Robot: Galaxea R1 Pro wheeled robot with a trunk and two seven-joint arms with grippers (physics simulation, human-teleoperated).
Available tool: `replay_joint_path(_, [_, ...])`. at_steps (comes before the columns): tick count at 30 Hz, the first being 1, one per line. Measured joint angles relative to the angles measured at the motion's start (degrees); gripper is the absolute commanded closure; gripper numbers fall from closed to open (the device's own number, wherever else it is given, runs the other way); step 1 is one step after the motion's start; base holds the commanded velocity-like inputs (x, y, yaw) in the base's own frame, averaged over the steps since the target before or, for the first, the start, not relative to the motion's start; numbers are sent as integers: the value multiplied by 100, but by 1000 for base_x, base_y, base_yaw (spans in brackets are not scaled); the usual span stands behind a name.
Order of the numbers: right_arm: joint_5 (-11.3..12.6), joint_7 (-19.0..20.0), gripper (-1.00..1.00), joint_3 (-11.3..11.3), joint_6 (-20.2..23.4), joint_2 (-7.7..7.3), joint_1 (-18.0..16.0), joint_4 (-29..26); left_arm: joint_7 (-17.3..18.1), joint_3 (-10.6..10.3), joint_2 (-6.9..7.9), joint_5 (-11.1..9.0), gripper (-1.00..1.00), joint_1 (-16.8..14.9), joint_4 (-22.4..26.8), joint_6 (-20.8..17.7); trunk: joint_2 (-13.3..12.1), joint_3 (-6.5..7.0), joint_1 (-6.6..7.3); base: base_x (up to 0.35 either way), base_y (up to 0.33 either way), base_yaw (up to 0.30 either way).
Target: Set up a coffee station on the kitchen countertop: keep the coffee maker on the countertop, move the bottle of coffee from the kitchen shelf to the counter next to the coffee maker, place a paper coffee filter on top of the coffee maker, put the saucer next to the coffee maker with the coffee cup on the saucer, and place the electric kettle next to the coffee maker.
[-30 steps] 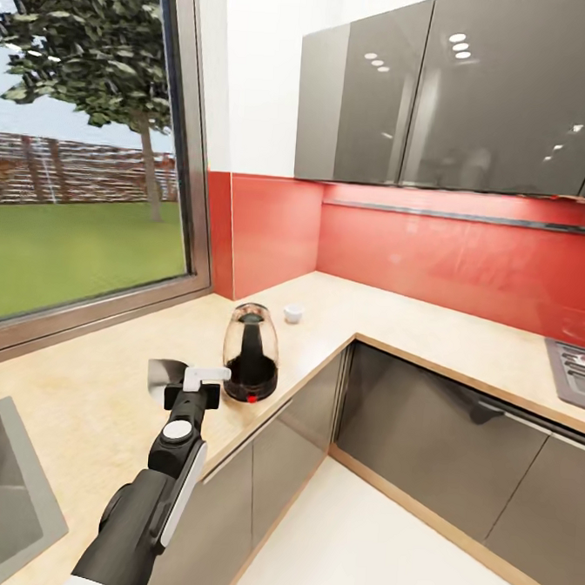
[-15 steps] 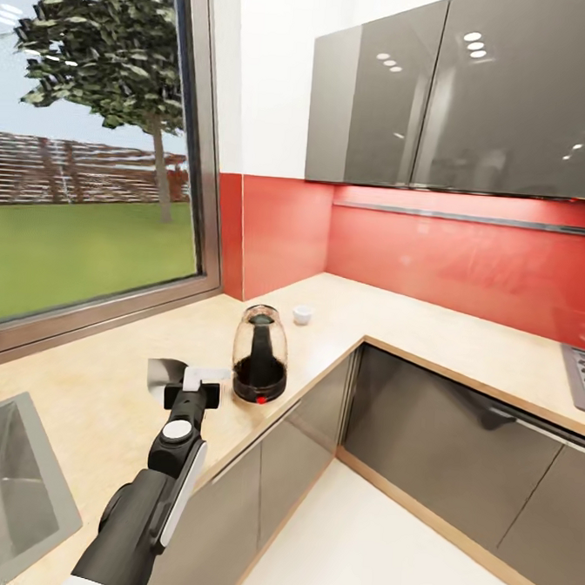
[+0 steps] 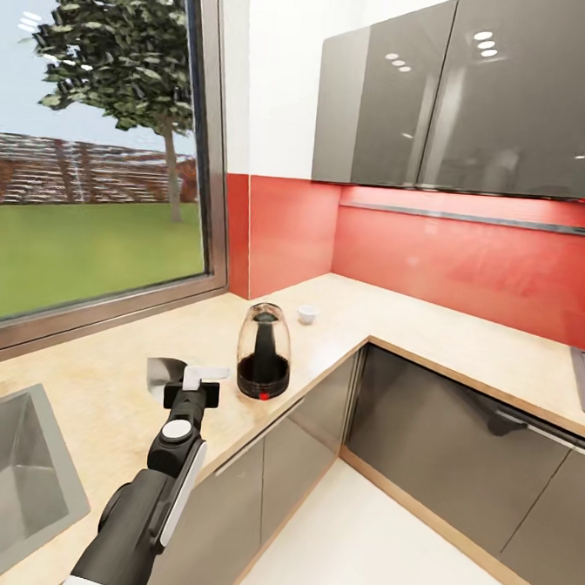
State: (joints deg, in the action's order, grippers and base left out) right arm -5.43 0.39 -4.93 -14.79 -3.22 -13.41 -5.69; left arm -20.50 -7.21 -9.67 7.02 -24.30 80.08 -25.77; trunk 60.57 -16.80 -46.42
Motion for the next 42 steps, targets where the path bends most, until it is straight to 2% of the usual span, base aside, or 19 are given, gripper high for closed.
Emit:
replay_joint_path(4, [1, 2, -100, -1, 0, 0, 0, -1, 1, 0, 0, 2, 100, 0, 1, 0, 0, 0, 0, -2, -3, 1])
replay_joint_path(11, [1, 0, -100, -4, 0, 0, 0, -2, 0, 0, 0, 4, 100, 0, 2, -1, -279, 125, 153, 0, 0, 0])
replay_joint_path(22, [1, 0, -100, -5, 0, 0, -1, 1, 0, 1, 0, 0, 100, 1, 4, -1, -281, 126, 154, -13, -4, 78])
replay_joint_path(37, [-6, 2, -100, -5, -69, 1, -1, 4, 0, 1, 0, 0, 100, 1, 3, -1, -282, 126, 153, -223, -86, 71])
replay_joint_path(42, [-13, 0, -100, -3, -78, 8, -2, 9, 0, 4, 1, -2, 100, 86, 321, 101, -281, 126, 154, -35, -12, 249])
